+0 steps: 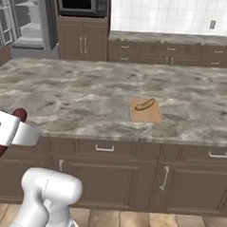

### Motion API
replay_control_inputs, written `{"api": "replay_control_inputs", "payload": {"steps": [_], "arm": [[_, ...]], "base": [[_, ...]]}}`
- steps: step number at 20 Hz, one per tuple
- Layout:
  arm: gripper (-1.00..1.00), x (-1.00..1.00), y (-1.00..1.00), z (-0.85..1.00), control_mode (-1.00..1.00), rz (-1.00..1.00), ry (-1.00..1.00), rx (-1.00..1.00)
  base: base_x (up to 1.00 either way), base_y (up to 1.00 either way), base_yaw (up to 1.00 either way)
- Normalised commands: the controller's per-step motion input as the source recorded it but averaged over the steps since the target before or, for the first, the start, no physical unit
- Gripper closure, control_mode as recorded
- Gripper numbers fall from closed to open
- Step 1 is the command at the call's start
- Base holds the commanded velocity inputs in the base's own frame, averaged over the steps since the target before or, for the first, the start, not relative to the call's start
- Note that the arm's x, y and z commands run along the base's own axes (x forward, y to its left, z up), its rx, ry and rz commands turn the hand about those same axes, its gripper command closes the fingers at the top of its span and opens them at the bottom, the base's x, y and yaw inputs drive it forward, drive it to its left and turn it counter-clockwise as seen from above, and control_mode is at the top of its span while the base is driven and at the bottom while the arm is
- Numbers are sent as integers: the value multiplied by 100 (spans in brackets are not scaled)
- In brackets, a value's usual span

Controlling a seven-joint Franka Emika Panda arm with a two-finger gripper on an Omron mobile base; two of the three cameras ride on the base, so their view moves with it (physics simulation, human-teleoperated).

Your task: Retrieve the sausage and cheese from the fridge and place them on the cutting board on the counter.

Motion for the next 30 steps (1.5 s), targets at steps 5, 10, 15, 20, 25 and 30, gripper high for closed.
{"api": "replay_control_inputs", "payload": {"steps": [5, 10, 15, 20, 25, 30], "arm": [[100, 0, 0, 0, 100, 0, 0, 0], [100, 0, 0, 0, 100, 0, 0, 0], [100, 0, 0, 0, 100, 0, 0, 0], [100, 0, 0, 0, 100, 0, 0, 0], [100, 0, 0, 0, 100, 0, 0, 0], [100, 0, 0, 0, 100, 0, 0, 0]], "base": [[7, -64, 28], [33, -64, 24], [19, -100, 22], [69, -86, 20], [100, -8, 1], [100, 0, 0]]}}
